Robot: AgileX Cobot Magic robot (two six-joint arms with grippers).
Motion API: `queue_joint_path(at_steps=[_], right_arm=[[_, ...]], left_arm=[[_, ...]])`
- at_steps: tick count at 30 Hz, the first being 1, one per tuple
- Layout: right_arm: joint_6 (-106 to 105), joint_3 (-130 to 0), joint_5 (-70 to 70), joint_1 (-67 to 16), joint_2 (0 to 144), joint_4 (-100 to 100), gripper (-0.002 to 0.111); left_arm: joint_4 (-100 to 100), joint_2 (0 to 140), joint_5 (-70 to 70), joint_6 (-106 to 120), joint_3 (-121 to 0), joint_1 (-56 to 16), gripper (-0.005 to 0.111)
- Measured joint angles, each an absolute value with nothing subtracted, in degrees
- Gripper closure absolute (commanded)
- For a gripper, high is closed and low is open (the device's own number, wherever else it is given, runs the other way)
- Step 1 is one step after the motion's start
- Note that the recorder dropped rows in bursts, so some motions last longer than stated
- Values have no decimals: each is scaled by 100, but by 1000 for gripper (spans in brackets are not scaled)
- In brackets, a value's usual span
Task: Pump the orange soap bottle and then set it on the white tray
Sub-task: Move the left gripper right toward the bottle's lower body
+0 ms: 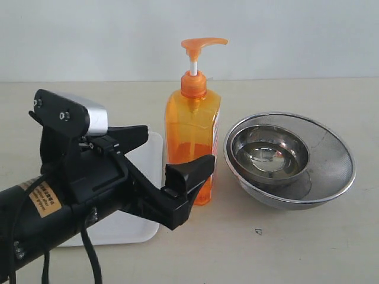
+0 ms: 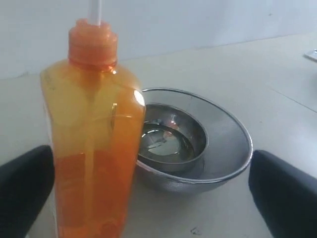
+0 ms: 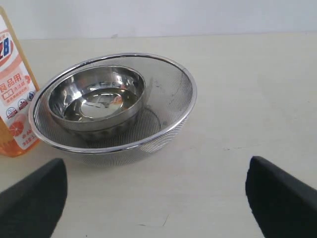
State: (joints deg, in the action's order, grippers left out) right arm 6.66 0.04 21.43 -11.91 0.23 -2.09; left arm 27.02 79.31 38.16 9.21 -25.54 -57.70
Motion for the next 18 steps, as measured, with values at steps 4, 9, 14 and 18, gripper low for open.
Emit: queue_joint_path(at_steps=[4,9,14,18], right_arm=[[666,4,2143,-1191,23,-209,21],[666,4,2143,-1191,23,-209,21],[666,4,2143,-1191,23,-209,21],[666,4,2143,-1191,23,-209,21]], left_arm=[[2751,8306,4196,930,-2554,-5770,3],[2763,8773,4873,1018,-2554,-5770,3],[2786,9178,5438,1137,-2554,-5770,3],[2806,9499,5795,1162,-2554,-5770,3]])
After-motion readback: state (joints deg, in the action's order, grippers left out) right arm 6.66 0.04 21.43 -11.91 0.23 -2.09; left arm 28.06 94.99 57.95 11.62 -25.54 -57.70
